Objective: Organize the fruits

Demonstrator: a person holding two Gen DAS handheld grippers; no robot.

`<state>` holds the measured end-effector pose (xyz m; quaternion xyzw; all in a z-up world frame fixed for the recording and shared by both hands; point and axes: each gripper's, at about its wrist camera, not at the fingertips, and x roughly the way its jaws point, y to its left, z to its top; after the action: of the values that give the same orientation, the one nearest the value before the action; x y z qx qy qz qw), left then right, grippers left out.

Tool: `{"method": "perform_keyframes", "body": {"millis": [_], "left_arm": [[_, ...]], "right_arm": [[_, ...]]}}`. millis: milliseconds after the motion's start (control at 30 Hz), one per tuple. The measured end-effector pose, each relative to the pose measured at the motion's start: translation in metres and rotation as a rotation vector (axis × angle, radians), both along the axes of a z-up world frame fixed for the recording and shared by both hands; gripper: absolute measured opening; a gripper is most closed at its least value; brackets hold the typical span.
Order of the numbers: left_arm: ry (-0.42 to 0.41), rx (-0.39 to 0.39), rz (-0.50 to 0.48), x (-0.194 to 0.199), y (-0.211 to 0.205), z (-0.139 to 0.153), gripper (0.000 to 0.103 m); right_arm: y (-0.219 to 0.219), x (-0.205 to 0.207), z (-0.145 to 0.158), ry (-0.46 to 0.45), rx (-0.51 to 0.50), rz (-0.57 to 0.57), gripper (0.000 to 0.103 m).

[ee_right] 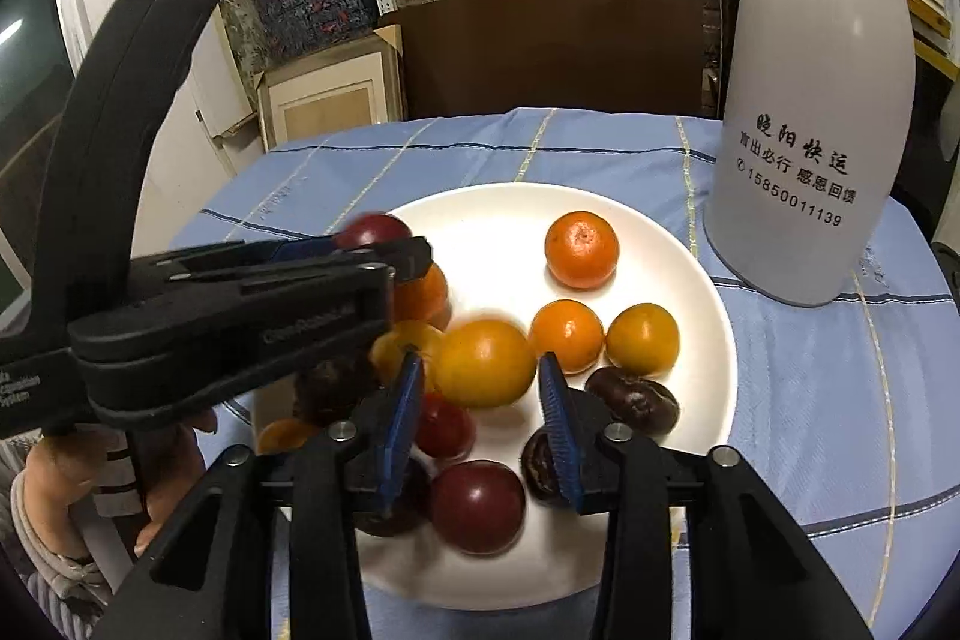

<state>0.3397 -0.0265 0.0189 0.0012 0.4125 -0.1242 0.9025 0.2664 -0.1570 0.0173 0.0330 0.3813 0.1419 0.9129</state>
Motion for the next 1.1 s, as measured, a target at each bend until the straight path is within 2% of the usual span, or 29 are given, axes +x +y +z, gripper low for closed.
{"method": "perform_keyframes", "body": {"millis": [67,167,233,300,467,533,633,733,800,933,1100], "left_arm": [[-0.026,0.002,0.008,-0.011,0.000,0.006,0.059],[-0.040,-0.031,0.024,-0.035,0.011,0.021,0.060],[-0.053,-0.052,0.045,-0.061,0.023,0.032,0.061],[-0.086,-0.034,0.075,-0.094,0.033,0.038,0.073],[-0.140,0.042,0.117,-0.173,0.043,0.028,0.081],[-0.154,0.043,0.151,-0.204,0.045,0.017,0.082],[-0.164,0.017,0.199,-0.231,0.046,0.007,0.089],[-0.191,0.016,0.204,-0.243,0.040,0.007,0.090],[-0.224,0.055,0.194,-0.247,0.033,0.014,0.094],[-0.282,0.126,0.195,-0.240,0.020,0.028,0.098],[-0.264,0.128,0.184,-0.216,0.015,0.028,0.098]], "right_arm": [[-0.008,-0.011,0.004,-0.016,0.018,-0.009,0.045],[-0.025,-0.035,0.011,-0.024,0.052,-0.033,0.047],[-0.035,-0.053,0.013,-0.024,0.074,-0.052,0.053],[-0.048,-0.081,0.014,-0.031,0.108,-0.072,0.060],[-0.071,-0.145,0.001,-0.044,0.178,-0.118,0.065],[-0.075,-0.165,-0.006,-0.050,0.170,-0.141,0.066],[-0.072,-0.178,-0.009,-0.057,0.150,-0.154,0.073],[-0.065,-0.187,-0.006,-0.100,0.107,-0.172,0.082],[-0.061,-0.190,-0.002,-0.132,0.073,-0.176,0.090],[-0.054,-0.179,0.010,-0.151,0.017,-0.178,0.094],[-0.048,-0.154,0.018,-0.156,-0.008,-0.185,0.097]]}}
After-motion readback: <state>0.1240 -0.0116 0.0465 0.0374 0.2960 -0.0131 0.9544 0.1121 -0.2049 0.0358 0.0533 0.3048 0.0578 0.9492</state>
